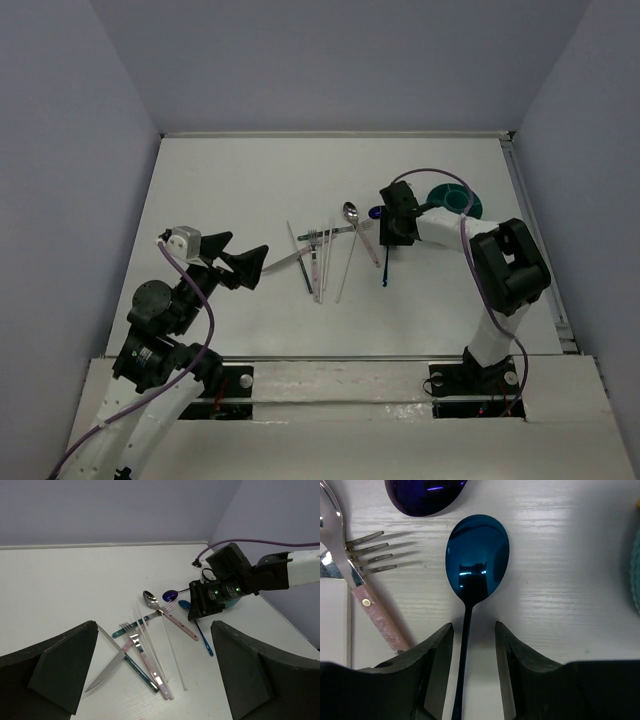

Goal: Sort the eating utensils into containers

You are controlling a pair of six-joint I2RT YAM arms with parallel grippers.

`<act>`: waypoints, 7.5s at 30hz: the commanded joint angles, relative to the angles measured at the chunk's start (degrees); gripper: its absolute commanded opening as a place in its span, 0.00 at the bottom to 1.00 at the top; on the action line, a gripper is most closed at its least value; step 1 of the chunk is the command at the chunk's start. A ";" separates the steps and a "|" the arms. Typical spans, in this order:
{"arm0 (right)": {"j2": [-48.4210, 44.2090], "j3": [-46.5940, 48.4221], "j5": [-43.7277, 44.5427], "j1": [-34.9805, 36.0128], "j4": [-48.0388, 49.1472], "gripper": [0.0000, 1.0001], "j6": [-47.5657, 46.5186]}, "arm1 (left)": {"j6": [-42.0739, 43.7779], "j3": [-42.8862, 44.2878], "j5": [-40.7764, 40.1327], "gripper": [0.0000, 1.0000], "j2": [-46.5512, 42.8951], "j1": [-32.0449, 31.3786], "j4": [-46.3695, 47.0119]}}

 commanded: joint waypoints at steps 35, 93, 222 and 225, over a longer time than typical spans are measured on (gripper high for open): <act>-32.91 -1.65 11.36 -14.09 12.33 0.00 -3.01 | 0.29 2.15 2.43 0.99 -0.01 0.87 2.49; -23.06 -16.94 21.40 -21.85 36.60 0.32 -6.53 | 0.20 2.15 3.92 0.99 -0.63 0.87 3.28; 38.81 58.29 -26.95 -13.15 -14.55 0.22 -44.41 | 0.90 2.41 6.56 0.99 8.34 2.46 4.69; 38.64 57.07 -23.88 -12.62 -13.24 0.30 -43.88 | 0.82 2.41 6.65 0.99 8.16 2.98 4.69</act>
